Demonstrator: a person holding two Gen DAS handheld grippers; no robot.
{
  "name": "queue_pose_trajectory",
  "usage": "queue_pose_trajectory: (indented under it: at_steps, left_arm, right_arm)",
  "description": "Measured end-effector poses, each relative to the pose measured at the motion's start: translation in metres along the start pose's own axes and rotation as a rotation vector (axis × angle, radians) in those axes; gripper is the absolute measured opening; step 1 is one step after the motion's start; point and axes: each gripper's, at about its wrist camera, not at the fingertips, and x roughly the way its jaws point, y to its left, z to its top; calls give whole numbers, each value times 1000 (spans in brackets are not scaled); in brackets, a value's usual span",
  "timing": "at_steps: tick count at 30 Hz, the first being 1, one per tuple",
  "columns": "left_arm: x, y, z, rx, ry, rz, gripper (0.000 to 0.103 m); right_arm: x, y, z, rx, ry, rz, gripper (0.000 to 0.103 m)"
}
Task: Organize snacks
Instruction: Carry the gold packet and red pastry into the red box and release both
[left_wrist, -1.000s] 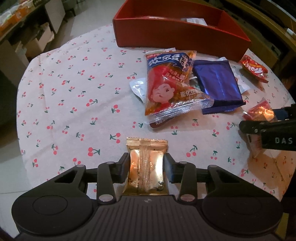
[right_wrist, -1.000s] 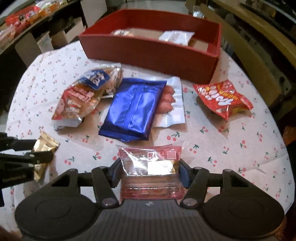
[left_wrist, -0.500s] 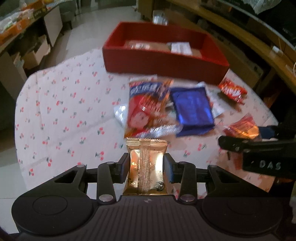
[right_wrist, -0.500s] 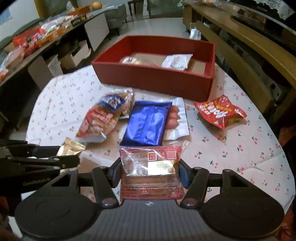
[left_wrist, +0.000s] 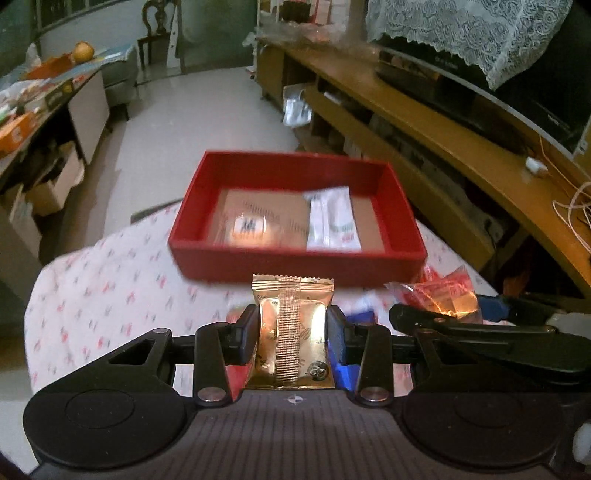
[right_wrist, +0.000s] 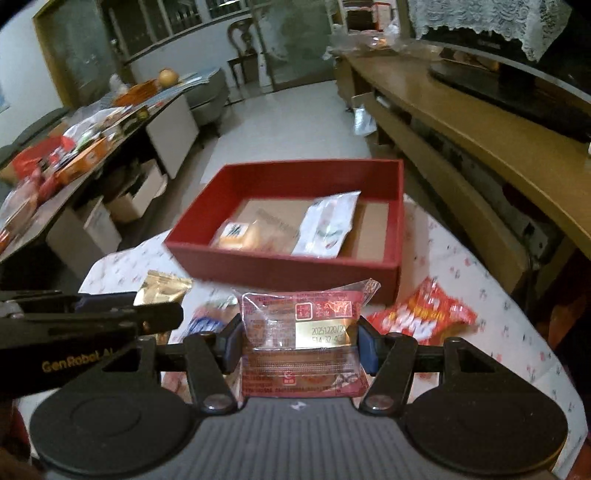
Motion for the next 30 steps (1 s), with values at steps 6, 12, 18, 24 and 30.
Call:
queue_pose_trajectory:
  at_steps: [6, 12, 18, 24, 30]
  left_arm:
    - [30, 9, 37, -23, -21, -8, 47]
    - [62, 18, 64, -47, -24, 3, 47]
    - [92, 20, 78, -44, -18, 25, 47]
    - [111, 22, 80, -46, -9, 41, 47]
    - [124, 25, 78, -56, 13, 54, 47]
  right_arm:
    - [29, -6, 41, 9, -14, -25, 69]
    - [64, -10, 74, 21, -17, -54, 69]
    - [96, -19, 91, 41, -10, -79, 69]
    - [119, -24, 97, 37, 8, -98, 69]
    - [136, -24, 96, 28, 27, -101, 69]
